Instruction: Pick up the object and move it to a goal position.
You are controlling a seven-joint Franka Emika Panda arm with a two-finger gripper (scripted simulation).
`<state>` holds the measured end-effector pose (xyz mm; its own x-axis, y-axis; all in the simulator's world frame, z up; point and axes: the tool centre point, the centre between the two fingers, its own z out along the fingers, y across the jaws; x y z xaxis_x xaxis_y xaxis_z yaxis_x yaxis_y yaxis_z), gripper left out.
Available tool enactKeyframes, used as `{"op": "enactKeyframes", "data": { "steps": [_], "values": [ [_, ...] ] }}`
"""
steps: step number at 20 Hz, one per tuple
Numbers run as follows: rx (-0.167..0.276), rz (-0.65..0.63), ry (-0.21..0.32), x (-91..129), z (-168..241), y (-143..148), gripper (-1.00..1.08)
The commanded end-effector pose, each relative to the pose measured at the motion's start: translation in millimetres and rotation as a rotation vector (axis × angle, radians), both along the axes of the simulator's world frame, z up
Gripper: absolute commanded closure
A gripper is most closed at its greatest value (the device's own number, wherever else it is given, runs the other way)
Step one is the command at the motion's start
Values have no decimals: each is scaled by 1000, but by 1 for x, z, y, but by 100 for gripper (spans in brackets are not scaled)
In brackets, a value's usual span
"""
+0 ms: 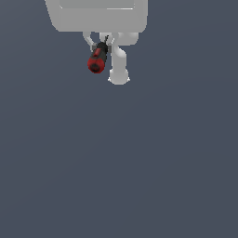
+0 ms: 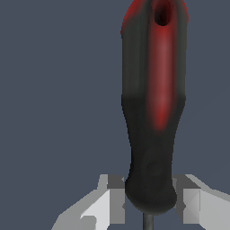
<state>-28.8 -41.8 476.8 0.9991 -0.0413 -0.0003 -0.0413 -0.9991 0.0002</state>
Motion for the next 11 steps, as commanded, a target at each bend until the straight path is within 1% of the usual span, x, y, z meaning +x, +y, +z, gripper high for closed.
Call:
{"op": "enactKeyframes", "data": {
  "steps": [1,11],
  "values": [
    [0,0,0,2,8,1,108],
    [0,0,0,4,16,1,108]
  ]
}}
